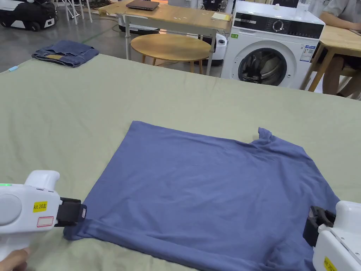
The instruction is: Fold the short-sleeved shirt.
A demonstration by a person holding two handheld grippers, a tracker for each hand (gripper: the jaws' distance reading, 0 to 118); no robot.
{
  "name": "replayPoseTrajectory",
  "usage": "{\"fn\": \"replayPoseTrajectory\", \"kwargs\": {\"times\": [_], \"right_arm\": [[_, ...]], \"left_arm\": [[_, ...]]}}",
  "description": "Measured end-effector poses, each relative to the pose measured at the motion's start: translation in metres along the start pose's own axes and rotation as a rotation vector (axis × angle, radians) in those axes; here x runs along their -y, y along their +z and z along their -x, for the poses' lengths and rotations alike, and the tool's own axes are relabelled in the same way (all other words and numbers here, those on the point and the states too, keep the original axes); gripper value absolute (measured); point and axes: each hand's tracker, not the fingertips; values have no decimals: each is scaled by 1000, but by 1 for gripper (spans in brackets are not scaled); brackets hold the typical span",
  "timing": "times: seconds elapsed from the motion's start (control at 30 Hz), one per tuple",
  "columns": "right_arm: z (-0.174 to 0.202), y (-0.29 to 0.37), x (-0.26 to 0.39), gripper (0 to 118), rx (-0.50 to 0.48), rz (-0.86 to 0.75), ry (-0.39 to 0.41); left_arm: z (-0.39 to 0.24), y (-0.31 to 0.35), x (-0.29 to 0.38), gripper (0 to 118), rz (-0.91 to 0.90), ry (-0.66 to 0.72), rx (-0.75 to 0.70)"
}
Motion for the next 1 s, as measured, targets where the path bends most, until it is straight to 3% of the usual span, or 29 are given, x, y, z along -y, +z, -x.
{"fn": "replayPoseTrajectory", "kwargs": {"times": [0.17,0.23,0.3,0.37,0.43,0.53,0.63,0.77,0.87,1.0], "right_arm": [[-9,1,11,0,16,54,11],[-16,4,14,0,24,74,17],[-26,8,17,0,37,106,27],[-38,10,17,0,45,138,26],[-49,11,18,0,52,192,25],[-67,14,21,5,66,268,19],[-84,15,31,47,85,362,6],[-95,4,55,55,94,481,34],[-98,-15,76,55,34,562,1],[-94,-17,86,43,34,535,1]], "left_arm": [[-10,-41,13,57,179,-34,-103],[-15,-36,19,57,110,-40,-99],[-24,-31,20,44,104,-87,-118],[-24,-30,18,14,102,-111,-92],[-25,-29,15,5,108,-110,-61],[-28,-27,16,4,110,-130,-66],[-27,-23,19,3,98,-116,-61],[-27,-21,21,3,89,-107,-56],[-28,-20,23,3,84,-109,-56],[-25,-19,25,3,73,-96,-43]]}}
